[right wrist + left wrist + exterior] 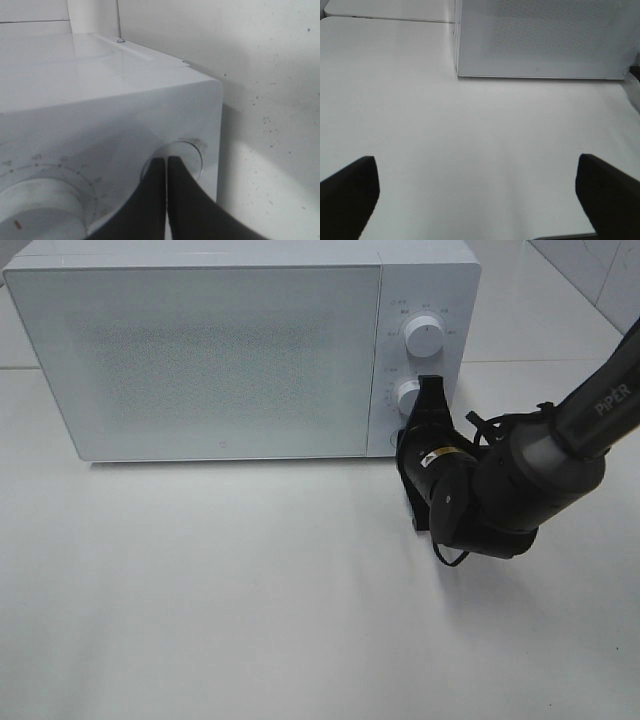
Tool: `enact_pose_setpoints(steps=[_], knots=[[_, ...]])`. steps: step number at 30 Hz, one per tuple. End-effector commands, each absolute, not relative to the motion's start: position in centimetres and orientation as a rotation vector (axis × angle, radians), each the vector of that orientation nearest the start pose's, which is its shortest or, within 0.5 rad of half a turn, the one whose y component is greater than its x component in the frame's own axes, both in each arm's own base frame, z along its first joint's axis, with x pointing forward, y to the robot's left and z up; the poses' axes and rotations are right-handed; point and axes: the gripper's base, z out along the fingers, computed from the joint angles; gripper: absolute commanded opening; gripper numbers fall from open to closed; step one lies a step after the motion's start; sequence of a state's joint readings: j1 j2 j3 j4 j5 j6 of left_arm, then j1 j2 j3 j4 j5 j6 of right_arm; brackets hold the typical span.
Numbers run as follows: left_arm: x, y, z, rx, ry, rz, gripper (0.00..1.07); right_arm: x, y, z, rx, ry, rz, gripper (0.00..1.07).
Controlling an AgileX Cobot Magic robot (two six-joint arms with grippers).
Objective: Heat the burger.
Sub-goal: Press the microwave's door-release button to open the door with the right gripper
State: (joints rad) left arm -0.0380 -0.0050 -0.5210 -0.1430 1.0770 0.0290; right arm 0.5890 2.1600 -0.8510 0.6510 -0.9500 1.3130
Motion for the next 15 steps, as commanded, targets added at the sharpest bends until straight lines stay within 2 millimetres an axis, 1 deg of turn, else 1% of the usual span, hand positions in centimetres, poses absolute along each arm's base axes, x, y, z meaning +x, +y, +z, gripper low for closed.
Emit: enact_pose_setpoints(steps=[1, 11, 15], knots=[[-1.02, -1.1, 28.18, 0.068, 2.019, -0.175, 1.0, 33.73, 16.34, 8.22, 1.378, 1.482, 1.029, 0.0], [-1.02, -1.1, 28.18, 0.068, 2.019, -0.175, 1.0, 33.86, 16.43, 8.33, 1.375, 1.478, 1.035, 0.0], [-1.02, -1.1, 28.18, 0.068, 2.019, -0.175, 1.0, 34.47, 16.72, 9.05, 1.349, 1.436, 1.064, 0.0]])
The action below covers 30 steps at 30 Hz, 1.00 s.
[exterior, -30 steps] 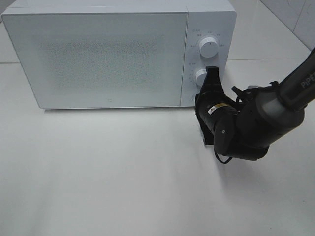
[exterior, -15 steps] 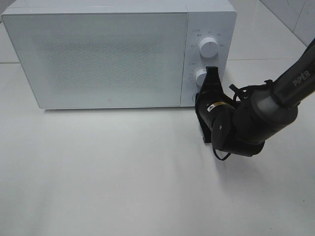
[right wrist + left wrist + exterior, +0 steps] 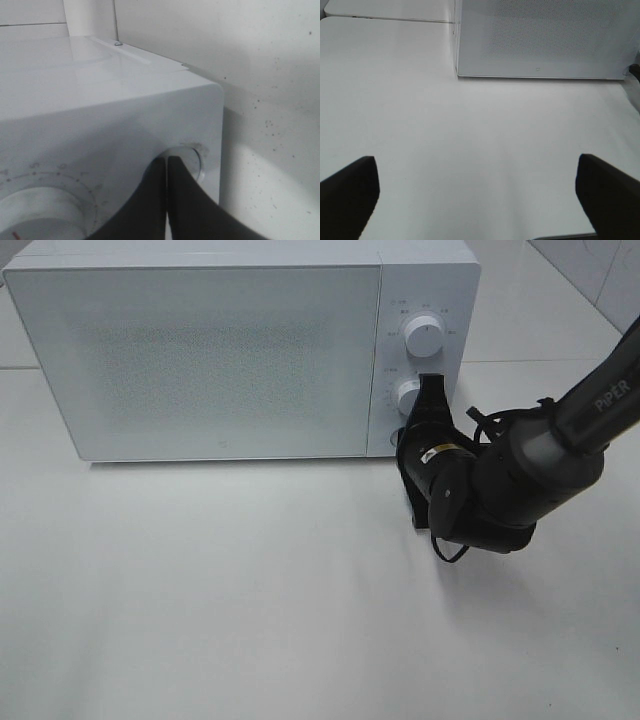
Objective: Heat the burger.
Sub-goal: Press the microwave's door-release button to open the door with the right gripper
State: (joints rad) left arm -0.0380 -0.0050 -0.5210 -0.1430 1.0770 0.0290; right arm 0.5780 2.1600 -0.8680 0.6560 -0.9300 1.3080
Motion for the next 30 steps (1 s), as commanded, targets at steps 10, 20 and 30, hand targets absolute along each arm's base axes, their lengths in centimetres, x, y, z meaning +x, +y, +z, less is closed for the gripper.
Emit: enact_pose_setpoints(steps=[10, 20, 30], knots=[[-1.0, -1.1, 28.2, 0.068, 2.019, -0.175, 1.0, 35.3, 16.7, 10.3, 1.304, 1.334, 1.076, 0.0], [-1.0, -1.1, 28.2, 0.068, 2.019, -0.175, 1.0, 36.5, 17.4, 11.6, 1.293, 1.277, 1.125, 0.0], [-1.0, -1.1, 28.2, 0.068, 2.019, -0.175, 1.0, 37.8, 18.0, 10.5, 1.302, 1.235, 1.129, 0.0]])
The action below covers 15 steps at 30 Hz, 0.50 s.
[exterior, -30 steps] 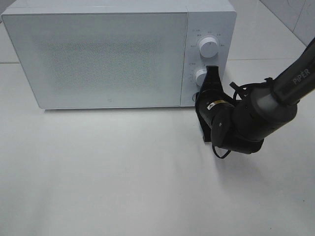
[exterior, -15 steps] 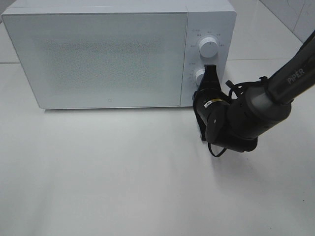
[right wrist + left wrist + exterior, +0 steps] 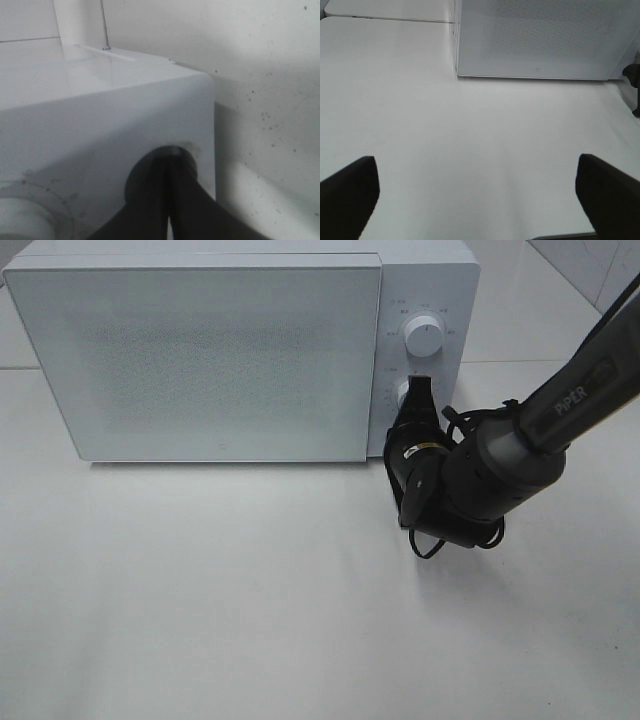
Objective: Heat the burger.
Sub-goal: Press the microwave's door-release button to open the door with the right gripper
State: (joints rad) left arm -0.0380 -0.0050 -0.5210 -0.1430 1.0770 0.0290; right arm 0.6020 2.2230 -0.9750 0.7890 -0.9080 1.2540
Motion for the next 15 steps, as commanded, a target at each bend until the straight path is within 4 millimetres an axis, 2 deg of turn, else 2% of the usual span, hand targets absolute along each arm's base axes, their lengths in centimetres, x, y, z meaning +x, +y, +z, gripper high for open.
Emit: enact_pose_setpoints(steps=[1, 15], knots=[[-1.02, -1.1, 28.18, 0.068, 2.019, -0.175, 1.0, 37.8, 18.04, 10.47, 1.302, 1.235, 1.129, 0.0], [-1.02, -1.1, 28.18, 0.068, 2.019, -0.175, 1.0, 38.35, 18.22, 10.65, 1.285, 1.23, 1.098, 0.0]])
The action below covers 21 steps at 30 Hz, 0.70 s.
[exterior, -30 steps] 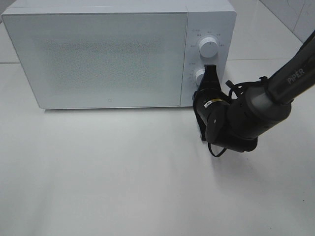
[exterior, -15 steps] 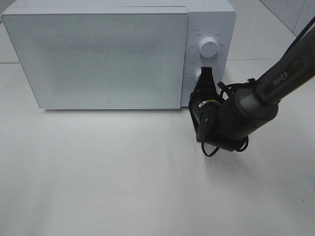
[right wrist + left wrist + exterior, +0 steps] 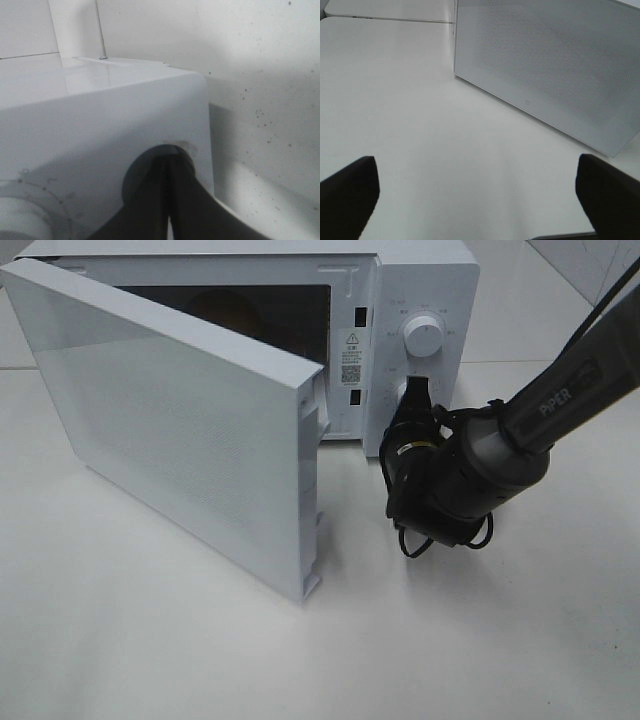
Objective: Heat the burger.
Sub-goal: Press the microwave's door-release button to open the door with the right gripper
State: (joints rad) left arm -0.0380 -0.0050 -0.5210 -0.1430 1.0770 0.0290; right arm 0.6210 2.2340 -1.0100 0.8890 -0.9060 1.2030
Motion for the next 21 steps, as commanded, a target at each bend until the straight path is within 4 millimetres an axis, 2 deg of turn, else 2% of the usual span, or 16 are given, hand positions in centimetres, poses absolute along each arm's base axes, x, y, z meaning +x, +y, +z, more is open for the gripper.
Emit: enact_pose_setpoints(steps=[1, 11, 21], knots=[[-1.0, -1.1, 28.2, 0.068, 2.019, -0.175, 1.0, 38.1, 18.1, 10.8, 1.284, 1.234, 1.096, 0.0], [-1.0, -1.1, 28.2, 0.068, 2.019, -0.175, 1.0, 36.8, 17.4, 10.8, 1.299, 1.285, 1.07, 0.01], [-1.0, -1.1, 28.2, 0.068, 2.019, -0.175, 1.0, 34.2, 16.4, 10.9, 1.317, 1.392, 1.068, 0.01]])
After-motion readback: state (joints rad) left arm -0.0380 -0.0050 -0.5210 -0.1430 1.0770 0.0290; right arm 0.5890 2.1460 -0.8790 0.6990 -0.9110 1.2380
